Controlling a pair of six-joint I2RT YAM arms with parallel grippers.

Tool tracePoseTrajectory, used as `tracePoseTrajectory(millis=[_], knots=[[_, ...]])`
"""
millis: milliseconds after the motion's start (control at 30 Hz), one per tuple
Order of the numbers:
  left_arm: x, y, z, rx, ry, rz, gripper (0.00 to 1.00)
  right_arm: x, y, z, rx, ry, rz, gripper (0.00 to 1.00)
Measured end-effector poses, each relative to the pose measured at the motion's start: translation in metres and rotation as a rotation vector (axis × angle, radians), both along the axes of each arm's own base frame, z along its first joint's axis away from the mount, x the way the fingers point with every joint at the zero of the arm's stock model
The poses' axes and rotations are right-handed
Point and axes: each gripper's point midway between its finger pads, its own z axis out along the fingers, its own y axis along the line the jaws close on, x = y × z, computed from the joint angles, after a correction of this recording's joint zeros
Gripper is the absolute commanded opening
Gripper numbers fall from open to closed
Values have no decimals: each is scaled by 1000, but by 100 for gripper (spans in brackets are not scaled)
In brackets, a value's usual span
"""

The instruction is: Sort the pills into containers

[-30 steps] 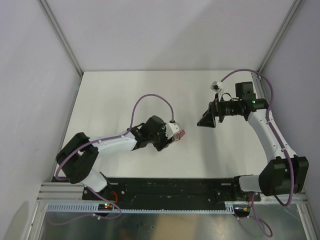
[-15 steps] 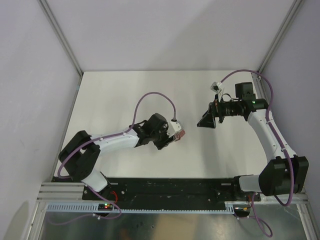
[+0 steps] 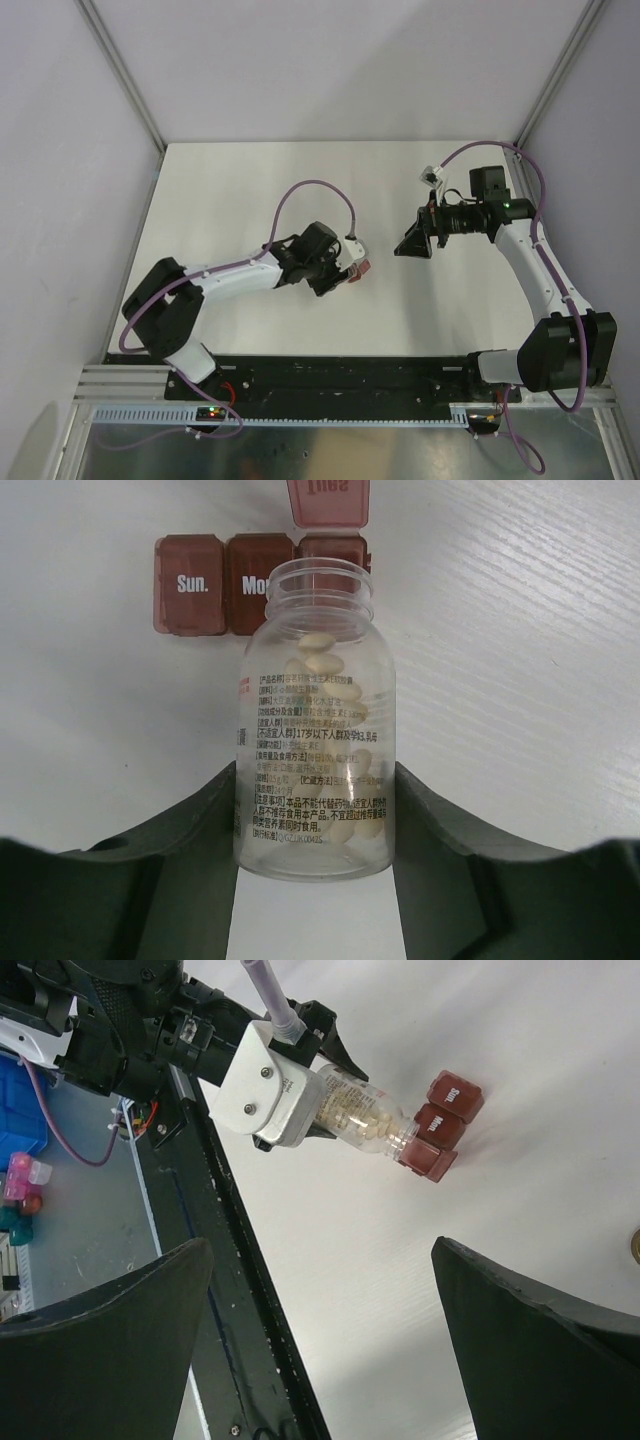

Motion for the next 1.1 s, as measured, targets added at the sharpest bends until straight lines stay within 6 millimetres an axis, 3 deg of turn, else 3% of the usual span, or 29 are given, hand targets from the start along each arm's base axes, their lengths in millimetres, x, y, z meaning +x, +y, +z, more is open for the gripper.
tracePoseTrajectory(millis=[800, 1100], knots=[[6, 0, 10, 61, 17, -9, 0, -2, 0, -1, -3, 2, 4, 98], [3, 2, 3, 103, 47, -21, 0, -4, -1, -1, -5, 8, 6, 100]])
